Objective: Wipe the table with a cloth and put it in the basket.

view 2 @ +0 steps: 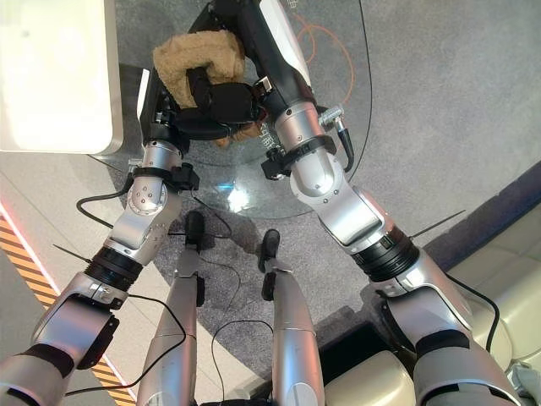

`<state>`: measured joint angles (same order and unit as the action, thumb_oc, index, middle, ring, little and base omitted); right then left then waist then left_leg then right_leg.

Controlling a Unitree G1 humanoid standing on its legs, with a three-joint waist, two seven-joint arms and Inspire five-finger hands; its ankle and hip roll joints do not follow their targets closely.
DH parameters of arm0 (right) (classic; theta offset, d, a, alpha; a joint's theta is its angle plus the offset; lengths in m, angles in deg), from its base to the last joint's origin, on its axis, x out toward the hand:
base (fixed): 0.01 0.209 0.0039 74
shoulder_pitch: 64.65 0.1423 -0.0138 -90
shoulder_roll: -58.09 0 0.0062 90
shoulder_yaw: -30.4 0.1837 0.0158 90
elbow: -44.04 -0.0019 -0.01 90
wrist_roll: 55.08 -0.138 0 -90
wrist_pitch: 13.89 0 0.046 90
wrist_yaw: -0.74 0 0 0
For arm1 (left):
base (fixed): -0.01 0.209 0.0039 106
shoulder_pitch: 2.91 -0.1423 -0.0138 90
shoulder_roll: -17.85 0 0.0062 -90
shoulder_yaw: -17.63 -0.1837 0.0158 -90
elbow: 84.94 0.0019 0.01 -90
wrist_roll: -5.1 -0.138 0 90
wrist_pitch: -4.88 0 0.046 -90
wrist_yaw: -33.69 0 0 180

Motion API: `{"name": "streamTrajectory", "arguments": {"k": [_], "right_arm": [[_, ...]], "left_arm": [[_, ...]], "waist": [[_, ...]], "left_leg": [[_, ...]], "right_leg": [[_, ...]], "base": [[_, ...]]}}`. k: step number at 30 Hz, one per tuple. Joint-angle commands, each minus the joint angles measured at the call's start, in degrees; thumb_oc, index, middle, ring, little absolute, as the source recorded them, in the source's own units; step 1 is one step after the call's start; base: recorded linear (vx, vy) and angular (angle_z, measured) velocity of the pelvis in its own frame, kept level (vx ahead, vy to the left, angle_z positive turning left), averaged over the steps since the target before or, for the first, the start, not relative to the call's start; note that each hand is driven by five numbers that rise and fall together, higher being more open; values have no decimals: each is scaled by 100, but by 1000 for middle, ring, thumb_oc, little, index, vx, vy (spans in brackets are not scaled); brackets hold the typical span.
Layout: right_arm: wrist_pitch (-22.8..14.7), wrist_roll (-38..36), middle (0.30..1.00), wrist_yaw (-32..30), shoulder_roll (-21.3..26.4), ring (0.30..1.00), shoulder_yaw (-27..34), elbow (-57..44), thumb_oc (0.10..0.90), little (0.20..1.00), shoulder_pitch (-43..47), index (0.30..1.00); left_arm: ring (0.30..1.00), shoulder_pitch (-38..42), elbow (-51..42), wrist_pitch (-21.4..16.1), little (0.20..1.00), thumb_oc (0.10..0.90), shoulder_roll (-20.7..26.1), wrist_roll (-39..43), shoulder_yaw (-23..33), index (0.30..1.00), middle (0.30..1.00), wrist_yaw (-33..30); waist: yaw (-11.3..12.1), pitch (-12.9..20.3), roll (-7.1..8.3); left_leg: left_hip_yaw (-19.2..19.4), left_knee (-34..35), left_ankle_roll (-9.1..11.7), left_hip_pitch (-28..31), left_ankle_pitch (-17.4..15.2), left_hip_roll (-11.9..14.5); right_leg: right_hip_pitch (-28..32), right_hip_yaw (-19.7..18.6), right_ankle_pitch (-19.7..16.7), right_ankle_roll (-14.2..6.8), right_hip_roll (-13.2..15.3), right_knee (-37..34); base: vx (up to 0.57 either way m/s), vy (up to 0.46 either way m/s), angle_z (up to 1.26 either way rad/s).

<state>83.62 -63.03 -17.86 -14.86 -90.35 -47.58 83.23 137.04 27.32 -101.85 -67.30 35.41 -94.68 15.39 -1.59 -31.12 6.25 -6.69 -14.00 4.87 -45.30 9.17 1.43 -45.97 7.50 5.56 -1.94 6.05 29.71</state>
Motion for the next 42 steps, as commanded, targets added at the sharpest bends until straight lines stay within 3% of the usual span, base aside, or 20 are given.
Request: {"name": "streamTrajectory", "arguments": {"k": [1,9,14,17,24,26,27,42], "right_arm": [[-668,79,300,-280,-284,300,692,-974,100,200,1323,300],[-633,101,300,-301,-284,300,706,-962,100,200,1363,300],[-631,121,300,-336,-289,300,697,-933,100,200,1405,300],[-604,138,300,-346,-308,300,682,-947,100,200,1445,300],[-524,97,300,-362,-290,300,688,-986,100,200,1494,300],[-545,65,580,-415,-272,580,688,-954,427,527,1495,580],[-558,54,900,-432,-272,900,684,-936,800,900,1494,900],[-492,216,900,-593,-222,900,702,-865,800,900,1600,900]], "left_arm": [[300,660,-721,-604,200,100,-370,-513,-308,300,300,255],[300,636,-665,-624,200,100,-416,-349,-308,300,300,349],[300,493,-625,-541,200,100,-605,750,-237,300,300,787],[300,443,-600,-538,200,100,-687,987,-200,300,300,902],[300,426,-591,-552,200,100,-719,887,-208,300,300,900],[300,418,-578,-580,200,100,-722,933,-214,300,300,929],[300,427,-579,-577,200,100,-727,935,-217,300,300,930],[300,422,-599,-596,200,100,-771,1073,-228,300,300,955]], "waist": [[149,132,255],[134,132,252],[122,132,246],[119,132,240],[105,132,231],[100,132,227],[99,132,225],[90,132,219]], "left_leg": [[652,-378,-476,484,-811,-426],[662,-380,-480,486,-817,-417],[675,-375,-480,502,-813,-424],[677,-382,-475,490,-810,-424],[678,-375,-474,471,-797,-422],[683,-386,-476,461,-798,-425],[684,-386,-476,459,-798,-428],[690,-410,-476,426,-800,-438]], "right_leg": [[580,-163,-695,-57,-698,-1092],[576,-181,-698,-57,-700,-1094],[589,-191,-708,-59,-701,-1107],[578,-194,-707,-59,-700,-1104],[562,-204,-706,-54,-702,-1110],[554,-210,-703,-48,-702,-1108],[553,-211,-704,-47,-701,-1111],[538,-219,-700,-44,-692,-1121]], "base": [[0,0,0],[0,0,0],[0,0,0],[0,0,0],[0,0,0],[0,0,0],[0,0,0],[0,0,0]]}}
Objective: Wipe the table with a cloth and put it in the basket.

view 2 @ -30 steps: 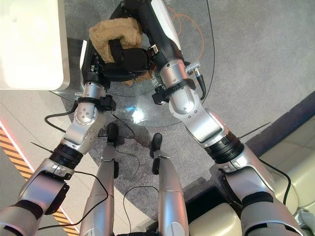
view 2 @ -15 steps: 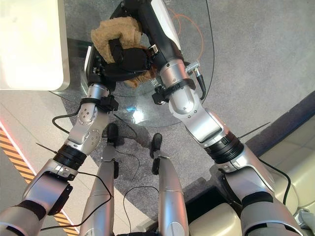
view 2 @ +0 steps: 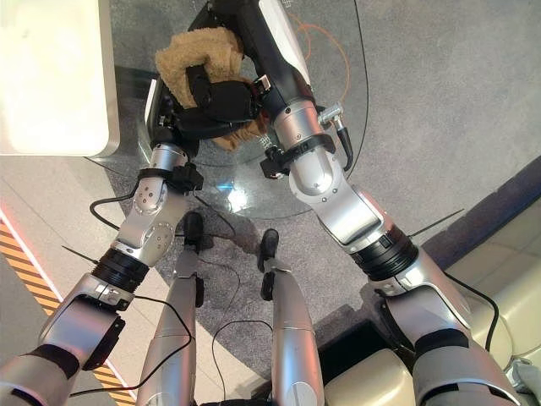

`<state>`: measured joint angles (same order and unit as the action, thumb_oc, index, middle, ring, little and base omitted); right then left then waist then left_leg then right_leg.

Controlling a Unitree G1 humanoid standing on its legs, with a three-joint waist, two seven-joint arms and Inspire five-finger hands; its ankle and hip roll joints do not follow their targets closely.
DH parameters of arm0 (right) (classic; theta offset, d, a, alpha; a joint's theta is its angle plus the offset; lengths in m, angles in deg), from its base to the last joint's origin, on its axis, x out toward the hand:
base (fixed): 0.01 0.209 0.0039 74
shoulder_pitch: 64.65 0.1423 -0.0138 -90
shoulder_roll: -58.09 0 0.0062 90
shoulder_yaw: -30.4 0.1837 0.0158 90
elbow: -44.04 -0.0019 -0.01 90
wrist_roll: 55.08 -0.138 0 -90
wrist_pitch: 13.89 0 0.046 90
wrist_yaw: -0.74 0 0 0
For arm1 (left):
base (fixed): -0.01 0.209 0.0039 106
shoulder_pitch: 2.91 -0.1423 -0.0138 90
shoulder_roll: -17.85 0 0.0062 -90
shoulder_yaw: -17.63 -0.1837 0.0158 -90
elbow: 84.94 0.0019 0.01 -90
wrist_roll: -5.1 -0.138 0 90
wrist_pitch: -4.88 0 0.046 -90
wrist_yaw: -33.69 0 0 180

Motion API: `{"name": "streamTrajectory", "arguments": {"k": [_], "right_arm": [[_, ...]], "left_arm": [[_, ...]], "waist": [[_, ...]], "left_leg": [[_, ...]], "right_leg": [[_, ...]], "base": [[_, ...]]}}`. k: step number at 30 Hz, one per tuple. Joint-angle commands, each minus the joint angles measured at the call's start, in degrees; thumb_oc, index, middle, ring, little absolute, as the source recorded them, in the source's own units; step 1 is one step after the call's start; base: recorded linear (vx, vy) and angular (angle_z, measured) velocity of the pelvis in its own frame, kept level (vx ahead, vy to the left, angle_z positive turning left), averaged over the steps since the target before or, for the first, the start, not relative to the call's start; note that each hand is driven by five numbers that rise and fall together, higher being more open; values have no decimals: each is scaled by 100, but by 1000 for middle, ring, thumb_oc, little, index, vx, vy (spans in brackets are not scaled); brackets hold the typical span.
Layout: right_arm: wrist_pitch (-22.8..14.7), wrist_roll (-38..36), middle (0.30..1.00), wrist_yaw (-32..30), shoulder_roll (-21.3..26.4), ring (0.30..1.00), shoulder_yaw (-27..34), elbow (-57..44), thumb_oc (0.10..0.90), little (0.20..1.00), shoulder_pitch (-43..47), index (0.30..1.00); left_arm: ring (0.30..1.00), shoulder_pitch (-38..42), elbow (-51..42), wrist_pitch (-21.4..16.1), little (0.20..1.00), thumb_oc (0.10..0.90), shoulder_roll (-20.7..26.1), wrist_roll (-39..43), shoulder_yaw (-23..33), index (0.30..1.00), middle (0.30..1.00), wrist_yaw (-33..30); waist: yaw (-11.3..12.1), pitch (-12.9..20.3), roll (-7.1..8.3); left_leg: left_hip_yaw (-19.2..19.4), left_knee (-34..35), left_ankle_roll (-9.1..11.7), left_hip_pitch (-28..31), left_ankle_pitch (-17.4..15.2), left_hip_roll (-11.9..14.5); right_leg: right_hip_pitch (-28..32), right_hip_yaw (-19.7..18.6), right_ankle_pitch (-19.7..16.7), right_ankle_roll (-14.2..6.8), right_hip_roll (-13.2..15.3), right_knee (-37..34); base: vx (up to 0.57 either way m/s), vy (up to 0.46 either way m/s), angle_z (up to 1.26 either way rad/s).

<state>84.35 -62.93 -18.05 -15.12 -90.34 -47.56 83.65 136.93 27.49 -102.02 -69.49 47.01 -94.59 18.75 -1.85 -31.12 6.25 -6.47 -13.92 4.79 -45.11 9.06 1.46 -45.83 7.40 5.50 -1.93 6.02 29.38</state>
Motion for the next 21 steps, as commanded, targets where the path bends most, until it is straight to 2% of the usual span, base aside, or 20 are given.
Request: {"name": "streamTrajectory", "arguments": {"k": [1,21], "right_arm": [[-561,202,900,-580,-181,900,701,-857,800,900,1571,900],[-555,162,900,-782,-129,900,701,-825,800,900,1672,900]], "left_arm": [[300,428,-608,-591,200,100,-545,-75,-236,300,300,623],[300,335,-597,-645,200,100,-579,328,-174,300,300,720]], "waist": [[115,132,223],[121,132,256]], "left_leg": [[668,-421,-469,407,-791,-439],[644,-457,-474,356,-812,-430]], "right_leg": [[523,-207,-696,-45,-689,-1087],[486,-215,-686,-30,-707,-1065]], "base": [[0,0,0],[0,0,0]]}}
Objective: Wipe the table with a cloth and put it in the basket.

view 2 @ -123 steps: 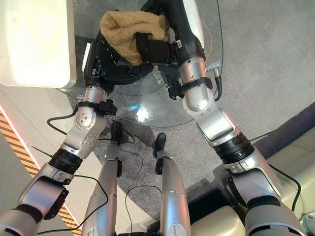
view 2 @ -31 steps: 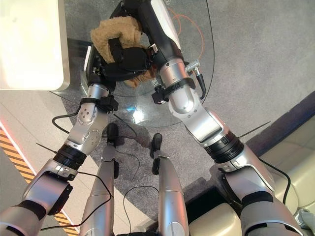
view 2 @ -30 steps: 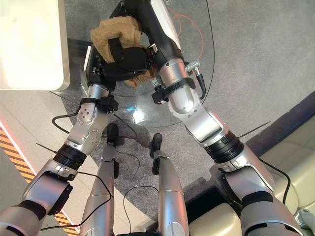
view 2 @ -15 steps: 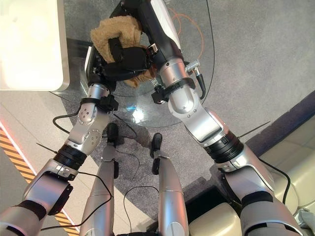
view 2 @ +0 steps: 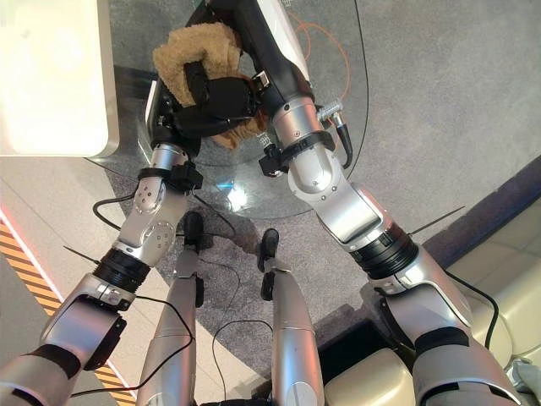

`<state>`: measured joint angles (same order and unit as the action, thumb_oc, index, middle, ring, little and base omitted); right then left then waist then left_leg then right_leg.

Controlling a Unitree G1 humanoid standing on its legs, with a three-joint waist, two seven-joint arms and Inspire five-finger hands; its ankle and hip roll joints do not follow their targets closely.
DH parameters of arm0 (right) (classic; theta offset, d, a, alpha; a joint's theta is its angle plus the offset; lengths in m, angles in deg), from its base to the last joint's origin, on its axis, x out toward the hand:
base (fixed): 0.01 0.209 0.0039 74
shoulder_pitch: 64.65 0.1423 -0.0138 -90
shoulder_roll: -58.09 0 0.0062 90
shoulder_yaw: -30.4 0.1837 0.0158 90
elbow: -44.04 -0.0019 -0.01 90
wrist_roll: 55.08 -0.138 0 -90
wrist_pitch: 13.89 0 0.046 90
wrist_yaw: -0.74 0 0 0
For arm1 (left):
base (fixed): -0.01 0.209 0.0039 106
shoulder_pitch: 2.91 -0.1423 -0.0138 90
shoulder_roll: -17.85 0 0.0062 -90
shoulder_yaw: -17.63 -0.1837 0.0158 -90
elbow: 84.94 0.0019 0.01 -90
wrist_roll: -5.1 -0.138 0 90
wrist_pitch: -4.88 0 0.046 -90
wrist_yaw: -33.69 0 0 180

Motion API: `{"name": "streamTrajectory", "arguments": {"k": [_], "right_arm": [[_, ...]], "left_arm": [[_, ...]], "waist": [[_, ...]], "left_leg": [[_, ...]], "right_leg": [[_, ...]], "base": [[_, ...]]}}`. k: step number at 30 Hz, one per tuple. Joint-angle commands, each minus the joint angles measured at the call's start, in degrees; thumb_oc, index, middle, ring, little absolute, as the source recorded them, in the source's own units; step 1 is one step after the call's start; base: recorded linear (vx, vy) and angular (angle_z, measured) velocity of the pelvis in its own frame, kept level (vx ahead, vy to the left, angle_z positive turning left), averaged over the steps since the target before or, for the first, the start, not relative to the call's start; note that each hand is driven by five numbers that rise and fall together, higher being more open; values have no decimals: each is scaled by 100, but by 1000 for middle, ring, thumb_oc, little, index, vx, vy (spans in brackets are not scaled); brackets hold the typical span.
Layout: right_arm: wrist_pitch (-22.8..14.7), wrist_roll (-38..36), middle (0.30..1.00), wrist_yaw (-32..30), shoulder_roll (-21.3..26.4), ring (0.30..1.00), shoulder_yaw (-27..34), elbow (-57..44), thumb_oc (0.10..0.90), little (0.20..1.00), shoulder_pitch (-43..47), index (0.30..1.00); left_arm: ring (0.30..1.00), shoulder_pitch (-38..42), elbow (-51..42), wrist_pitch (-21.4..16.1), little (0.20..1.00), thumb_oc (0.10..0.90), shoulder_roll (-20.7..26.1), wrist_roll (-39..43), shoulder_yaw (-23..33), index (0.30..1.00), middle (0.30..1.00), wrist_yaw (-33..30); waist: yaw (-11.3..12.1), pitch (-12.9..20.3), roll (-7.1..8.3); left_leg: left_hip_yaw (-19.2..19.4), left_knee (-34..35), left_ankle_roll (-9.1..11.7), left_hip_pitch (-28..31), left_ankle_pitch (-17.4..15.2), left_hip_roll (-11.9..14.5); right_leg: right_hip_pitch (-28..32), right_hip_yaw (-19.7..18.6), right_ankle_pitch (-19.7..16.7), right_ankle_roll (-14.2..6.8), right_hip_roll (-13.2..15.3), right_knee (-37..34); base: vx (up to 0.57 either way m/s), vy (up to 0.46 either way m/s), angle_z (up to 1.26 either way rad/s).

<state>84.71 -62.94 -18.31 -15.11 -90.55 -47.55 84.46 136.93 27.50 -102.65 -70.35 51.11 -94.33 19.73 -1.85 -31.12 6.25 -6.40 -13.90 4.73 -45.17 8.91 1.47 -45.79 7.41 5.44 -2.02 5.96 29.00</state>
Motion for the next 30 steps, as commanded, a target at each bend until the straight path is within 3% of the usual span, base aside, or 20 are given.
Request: {"name": "streamTrajectory", "arguments": {"k": [1,30], "right_arm": [[-581,165,900,-764,-128,900,725,-834,800,900,1589,900],[-586,189,900,-837,-144,900,791,-877,800,900,1574,900]], "left_arm": [[300,325,-602,-584,200,100,-497,-65,-201,300,300,621],[300,197,-480,-809,200,100,-549,321,-67,300,300,673]], "waist": [[121,132,252],[118,132,171]], "left_leg": [[639,-463,-468,360,-799,-433],[616,-531,-469,271,-814,-466]], "right_leg": [[477,-217,-680,-22,-702,-1024],[383,-237,-656,-21,-687,-977]], "base": [[0,0,0],[0,0,0]]}}
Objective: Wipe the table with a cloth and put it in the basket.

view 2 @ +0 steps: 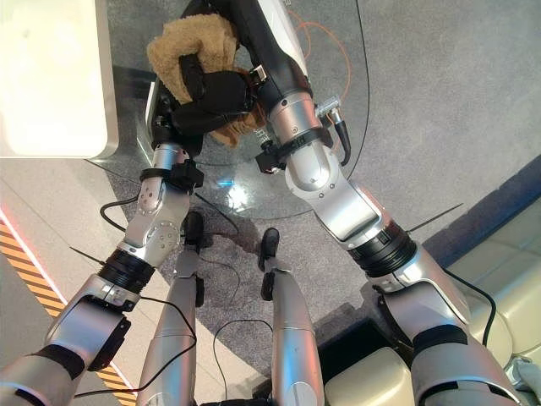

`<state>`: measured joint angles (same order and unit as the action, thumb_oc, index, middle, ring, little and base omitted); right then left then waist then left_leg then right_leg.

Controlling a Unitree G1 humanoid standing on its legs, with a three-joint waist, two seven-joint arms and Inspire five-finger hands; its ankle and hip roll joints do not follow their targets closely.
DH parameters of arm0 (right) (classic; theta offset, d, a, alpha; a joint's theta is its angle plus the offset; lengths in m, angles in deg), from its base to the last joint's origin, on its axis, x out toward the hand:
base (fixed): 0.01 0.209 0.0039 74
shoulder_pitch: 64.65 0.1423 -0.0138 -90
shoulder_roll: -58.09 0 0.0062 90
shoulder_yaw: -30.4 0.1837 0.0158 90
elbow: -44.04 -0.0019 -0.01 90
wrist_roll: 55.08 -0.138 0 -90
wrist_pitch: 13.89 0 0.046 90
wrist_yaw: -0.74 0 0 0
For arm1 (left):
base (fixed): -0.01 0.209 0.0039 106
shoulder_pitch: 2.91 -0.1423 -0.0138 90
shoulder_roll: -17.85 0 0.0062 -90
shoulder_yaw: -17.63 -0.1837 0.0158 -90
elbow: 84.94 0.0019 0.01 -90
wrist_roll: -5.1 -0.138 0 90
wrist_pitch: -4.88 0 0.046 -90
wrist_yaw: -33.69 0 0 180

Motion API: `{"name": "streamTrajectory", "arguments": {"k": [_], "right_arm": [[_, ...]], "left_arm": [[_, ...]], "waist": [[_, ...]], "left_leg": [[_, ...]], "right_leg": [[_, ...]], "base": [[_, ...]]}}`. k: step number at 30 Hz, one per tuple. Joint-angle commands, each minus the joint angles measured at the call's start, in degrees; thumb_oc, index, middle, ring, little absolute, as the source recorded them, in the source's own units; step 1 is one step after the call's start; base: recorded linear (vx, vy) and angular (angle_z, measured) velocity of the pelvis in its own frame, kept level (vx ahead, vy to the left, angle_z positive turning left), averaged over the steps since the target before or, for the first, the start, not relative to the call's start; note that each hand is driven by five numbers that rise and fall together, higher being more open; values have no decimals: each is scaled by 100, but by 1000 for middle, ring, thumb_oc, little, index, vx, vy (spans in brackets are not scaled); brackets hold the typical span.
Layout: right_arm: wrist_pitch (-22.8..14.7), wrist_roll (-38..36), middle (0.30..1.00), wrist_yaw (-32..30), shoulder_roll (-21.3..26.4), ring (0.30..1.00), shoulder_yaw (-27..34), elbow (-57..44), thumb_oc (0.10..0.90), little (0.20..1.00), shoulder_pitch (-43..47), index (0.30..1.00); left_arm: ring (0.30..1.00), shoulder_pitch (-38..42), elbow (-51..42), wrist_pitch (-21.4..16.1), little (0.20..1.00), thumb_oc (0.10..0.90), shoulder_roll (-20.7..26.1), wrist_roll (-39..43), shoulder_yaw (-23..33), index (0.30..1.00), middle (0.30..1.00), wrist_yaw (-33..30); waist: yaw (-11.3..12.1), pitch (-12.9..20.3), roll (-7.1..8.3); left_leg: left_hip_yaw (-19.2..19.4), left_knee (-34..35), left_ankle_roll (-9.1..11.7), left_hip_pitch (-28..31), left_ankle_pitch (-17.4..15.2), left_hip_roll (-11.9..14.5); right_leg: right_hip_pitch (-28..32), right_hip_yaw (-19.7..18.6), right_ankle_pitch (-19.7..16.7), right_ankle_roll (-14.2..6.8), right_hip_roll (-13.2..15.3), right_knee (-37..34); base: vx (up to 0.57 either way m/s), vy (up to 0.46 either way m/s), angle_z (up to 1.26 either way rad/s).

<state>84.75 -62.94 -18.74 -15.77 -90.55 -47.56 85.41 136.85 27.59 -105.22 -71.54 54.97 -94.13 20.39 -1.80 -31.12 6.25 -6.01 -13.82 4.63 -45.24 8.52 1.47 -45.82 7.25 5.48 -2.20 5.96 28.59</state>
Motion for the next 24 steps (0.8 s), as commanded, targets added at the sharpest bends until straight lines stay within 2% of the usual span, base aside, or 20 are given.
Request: {"name": "streamTrajectory", "arguments": {"k": [1,24], "right_arm": [[-593,191,900,-790,-76,900,790,-876,800,900,1475,900],[-580,196,900,-771,-77,900,802,-871,800,900,1456,900]], "left_arm": [[300,199,-485,-551,200,100,-429,-59,-77,300,300,623],[300,220,-489,-568,200,100,-429,-69,-62,300,300,565]], "waist": [[113,132,169],[111,132,187]], "left_leg": [[578,-528,-459,285,-771,-467],[575,-544,-456,262,-784,-466]], "right_leg": [[396,-223,-658,-2,-687,-944],[369,-225,-651,1,-710,-924]], "base": [[0,0,0],[0,0,0]]}}
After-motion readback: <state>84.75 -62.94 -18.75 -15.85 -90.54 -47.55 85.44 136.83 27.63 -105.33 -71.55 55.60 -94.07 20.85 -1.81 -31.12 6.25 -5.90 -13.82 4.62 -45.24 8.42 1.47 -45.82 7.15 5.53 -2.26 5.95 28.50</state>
